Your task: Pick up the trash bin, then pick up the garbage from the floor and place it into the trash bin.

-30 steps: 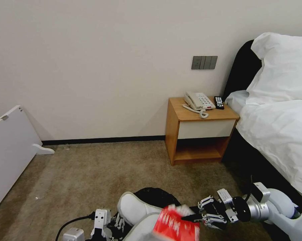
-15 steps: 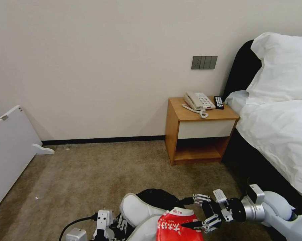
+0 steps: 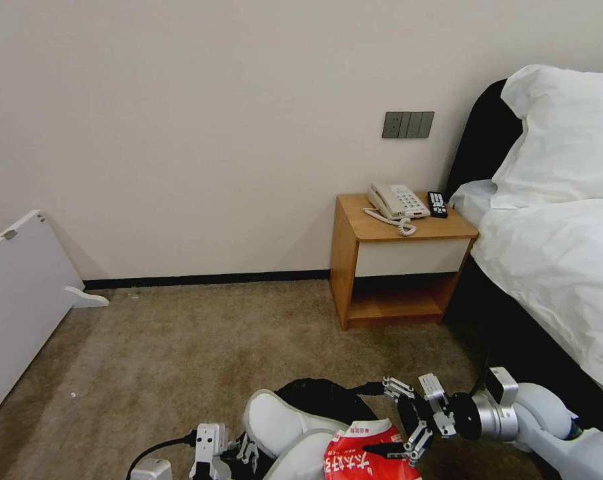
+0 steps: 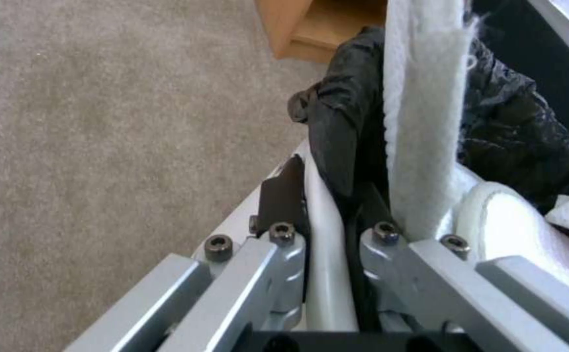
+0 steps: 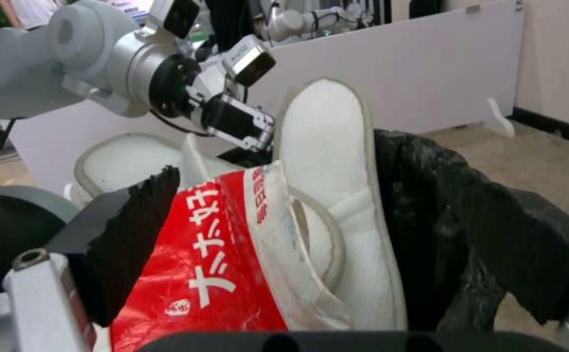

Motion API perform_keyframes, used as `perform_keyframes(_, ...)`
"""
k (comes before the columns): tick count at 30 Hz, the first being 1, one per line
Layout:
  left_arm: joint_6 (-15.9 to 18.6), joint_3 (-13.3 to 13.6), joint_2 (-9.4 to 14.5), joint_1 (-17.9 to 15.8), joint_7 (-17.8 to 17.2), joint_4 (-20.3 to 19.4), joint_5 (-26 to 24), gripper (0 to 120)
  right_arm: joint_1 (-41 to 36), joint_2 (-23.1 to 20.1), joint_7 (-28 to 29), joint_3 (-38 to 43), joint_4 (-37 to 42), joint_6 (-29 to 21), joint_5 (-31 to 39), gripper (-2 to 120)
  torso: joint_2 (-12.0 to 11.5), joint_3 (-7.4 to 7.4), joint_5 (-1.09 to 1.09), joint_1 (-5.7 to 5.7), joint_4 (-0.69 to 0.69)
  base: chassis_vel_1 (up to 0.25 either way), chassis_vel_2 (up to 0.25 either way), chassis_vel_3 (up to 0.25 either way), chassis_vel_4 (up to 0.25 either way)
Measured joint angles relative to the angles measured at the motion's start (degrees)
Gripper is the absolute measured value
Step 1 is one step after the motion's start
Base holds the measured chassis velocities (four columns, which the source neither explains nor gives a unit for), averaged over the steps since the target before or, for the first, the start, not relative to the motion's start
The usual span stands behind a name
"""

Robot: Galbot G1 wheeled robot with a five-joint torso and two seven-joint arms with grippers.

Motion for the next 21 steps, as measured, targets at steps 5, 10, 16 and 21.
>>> perform_keyframes(5,0.15,0.08,0.01,-0.13,-0.29,0.10,-0.54,4,-0.02,0.02,-0.09,0.00,-0.09,0.00,-0.05,100,0.00,0.00,0.00,0.00,0.00,0.000,0.000,0.000,0.000)
perform_keyframes(10,0.25,0.16,0.04,-0.26,-0.52,0.35,-1.20,4,-0.01,0.04,-0.15,0.00,-0.10,0.00,0.06,100,0.00,0.00,0.00,0.00,0.00,0.000,0.000,0.000,0.000)
perform_keyframes(16,0.63,0.35,0.10,-0.56,-1.11,1.11,-2.85,4,0.06,0.65,-0.21,-0.14,-0.16,0.40,1.08,100,0.00,0.00,0.00,0.00,0.00,0.000,0.000,0.000,0.000)
perform_keyframes(21,0.83,0.45,0.08,-0.96,-1.46,1.53,-3.89,4,0.08,0.90,0.02,0.07,-0.10,1.04,2.20,100,0.00,0.00,0.00,0.00,0.00,0.000,0.000,0.000,0.000)
